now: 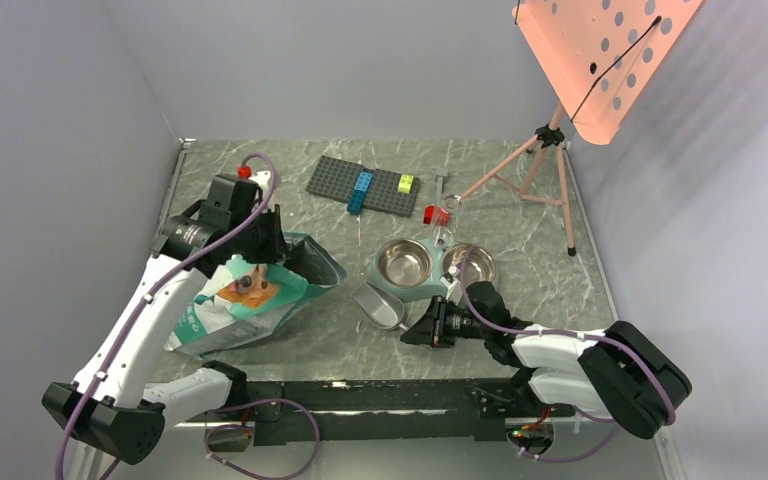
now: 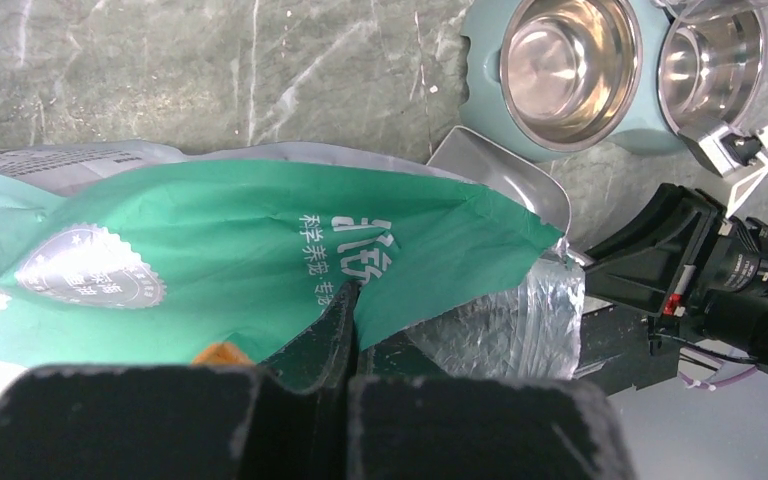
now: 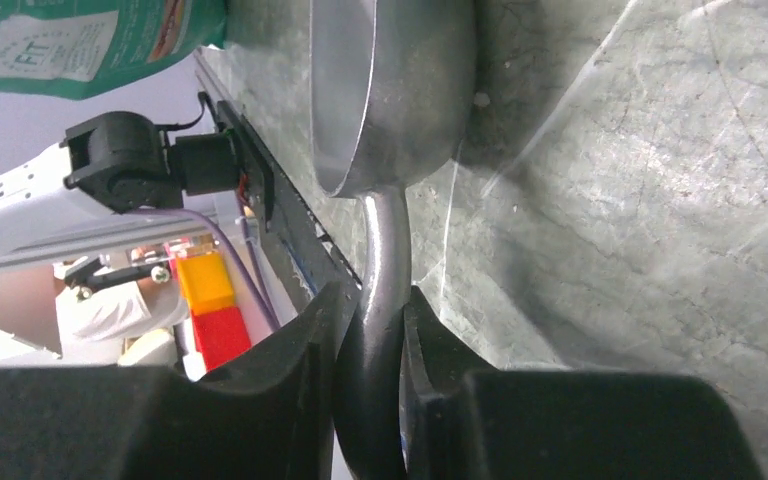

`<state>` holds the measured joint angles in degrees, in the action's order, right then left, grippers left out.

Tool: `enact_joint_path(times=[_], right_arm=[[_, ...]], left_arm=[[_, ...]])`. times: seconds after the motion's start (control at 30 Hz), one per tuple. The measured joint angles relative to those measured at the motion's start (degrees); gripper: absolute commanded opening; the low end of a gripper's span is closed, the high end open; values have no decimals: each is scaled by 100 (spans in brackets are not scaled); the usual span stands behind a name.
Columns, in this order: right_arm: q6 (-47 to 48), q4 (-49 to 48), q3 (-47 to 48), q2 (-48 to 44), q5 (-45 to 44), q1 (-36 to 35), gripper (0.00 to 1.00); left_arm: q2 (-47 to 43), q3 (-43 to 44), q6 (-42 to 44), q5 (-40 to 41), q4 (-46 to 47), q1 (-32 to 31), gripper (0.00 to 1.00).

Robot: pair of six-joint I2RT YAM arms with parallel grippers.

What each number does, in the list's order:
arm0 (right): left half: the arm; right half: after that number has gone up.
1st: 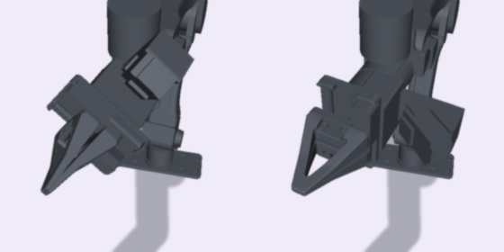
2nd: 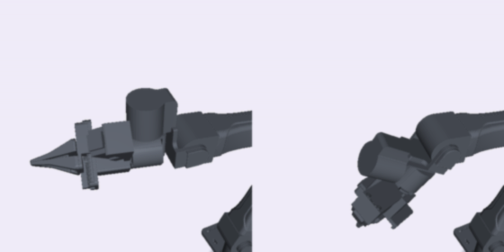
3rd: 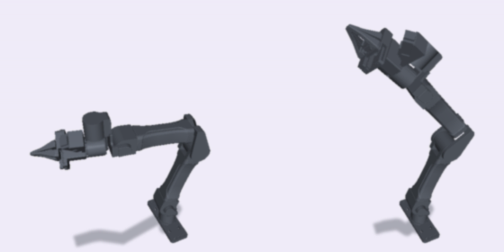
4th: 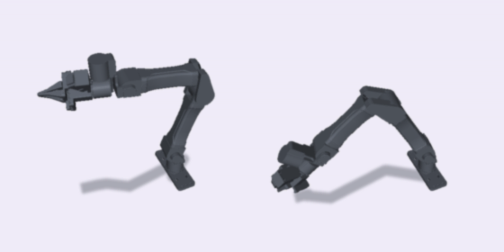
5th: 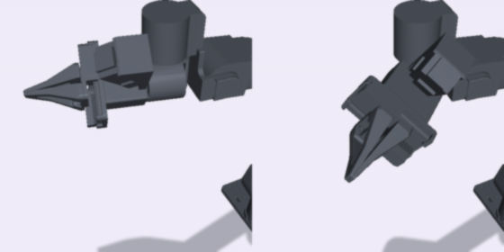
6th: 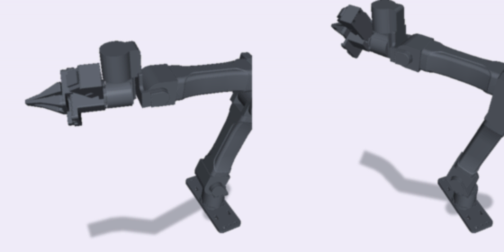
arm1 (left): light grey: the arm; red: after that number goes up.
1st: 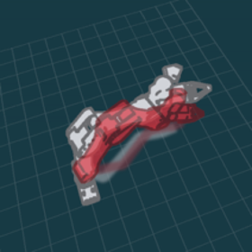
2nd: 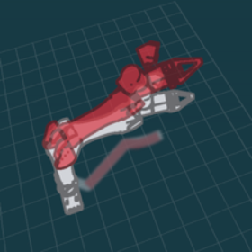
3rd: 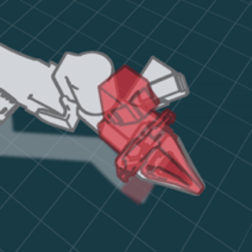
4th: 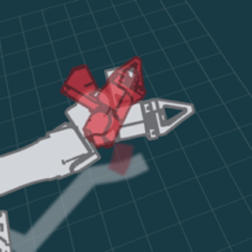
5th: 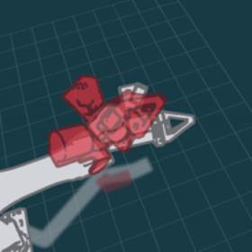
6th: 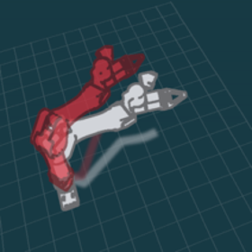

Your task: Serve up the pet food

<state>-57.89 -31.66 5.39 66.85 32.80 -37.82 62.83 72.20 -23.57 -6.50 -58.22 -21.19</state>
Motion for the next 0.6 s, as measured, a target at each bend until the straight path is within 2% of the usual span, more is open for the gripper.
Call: enact_joint_path(times=[0.13, 0.27, 0.4, 0.6], right_arm=[[267, 855, 372, -81, -39, 9, 0], [752, 2789, 1132, -789, -199, -37, 0], [1412, 5163, 2636, -1370, -568, -256, 0], [2164, 7418, 5088, -1379, -1016, -758, 0]], left_arm=[[-83, -184, -107, 4, 103, -138, 0], [-125, -273, -208, 90, 81, -448, 0], [-122, -278, -271, 442, 2, -925, 0], [-111, -337, -273, 866, -22, -1537, 0]])
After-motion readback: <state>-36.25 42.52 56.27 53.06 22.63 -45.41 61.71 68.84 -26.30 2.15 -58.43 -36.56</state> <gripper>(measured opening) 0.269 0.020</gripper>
